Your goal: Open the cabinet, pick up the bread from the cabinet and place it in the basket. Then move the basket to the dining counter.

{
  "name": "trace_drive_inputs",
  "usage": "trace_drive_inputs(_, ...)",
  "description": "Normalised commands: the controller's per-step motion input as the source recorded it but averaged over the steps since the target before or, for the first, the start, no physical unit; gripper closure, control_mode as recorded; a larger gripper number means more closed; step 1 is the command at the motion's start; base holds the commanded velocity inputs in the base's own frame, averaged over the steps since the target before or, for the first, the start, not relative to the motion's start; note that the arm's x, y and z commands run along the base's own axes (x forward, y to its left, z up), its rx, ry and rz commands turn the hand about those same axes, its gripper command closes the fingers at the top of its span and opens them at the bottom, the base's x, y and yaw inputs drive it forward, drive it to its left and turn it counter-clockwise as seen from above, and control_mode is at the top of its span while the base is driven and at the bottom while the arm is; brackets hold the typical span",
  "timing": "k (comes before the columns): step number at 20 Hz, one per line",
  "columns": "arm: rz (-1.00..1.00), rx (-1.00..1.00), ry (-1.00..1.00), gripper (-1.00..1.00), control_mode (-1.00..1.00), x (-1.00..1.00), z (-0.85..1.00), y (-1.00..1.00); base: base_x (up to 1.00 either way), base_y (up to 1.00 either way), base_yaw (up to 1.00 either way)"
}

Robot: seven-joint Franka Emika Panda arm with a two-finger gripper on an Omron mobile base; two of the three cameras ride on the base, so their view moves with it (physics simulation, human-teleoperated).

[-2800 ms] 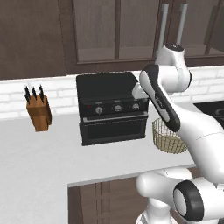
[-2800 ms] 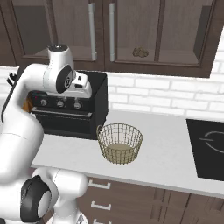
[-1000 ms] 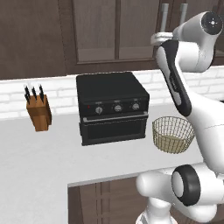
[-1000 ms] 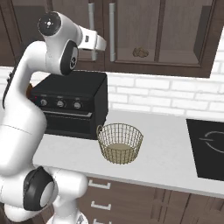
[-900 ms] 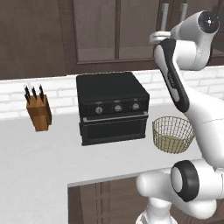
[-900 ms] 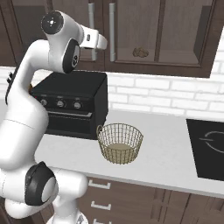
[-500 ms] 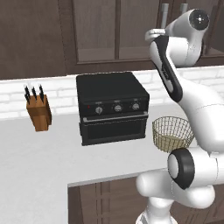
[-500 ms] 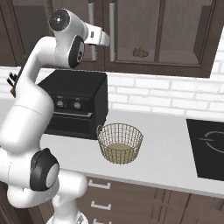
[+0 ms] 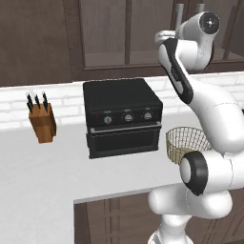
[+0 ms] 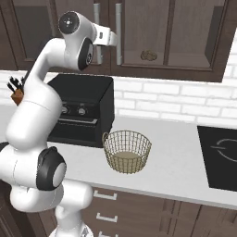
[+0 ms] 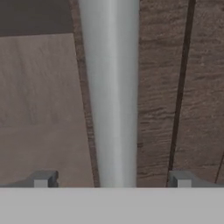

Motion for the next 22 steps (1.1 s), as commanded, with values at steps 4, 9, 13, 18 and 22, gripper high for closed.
trace_drive_inputs(4,0.0,0.0,-0.02,1.0,-1.0,0.22,-0.01,0.0,0.0,0.0,0.0)
trace_drive_inputs(9,0.0,0.0,0.0,1.0,-1.0,0.14,0.0,0.0,0.0,0.0,0.0)
trace_drive_inputs(13,-0.01,0.0,-0.01,1.0,-1.0,-0.02,0.0,0.03,0.0,0.0,0.0)
trace_drive_inputs(18,-0.14,0.0,0.0,1.0,-1.0,-0.7,0.01,0.04,0.0,0.0,0.0)
trace_drive_inputs(22,-0.24,0.0,0.0,1.0,-1.0,-1.0,0.09,0.15,0.0,0.0,0.0)
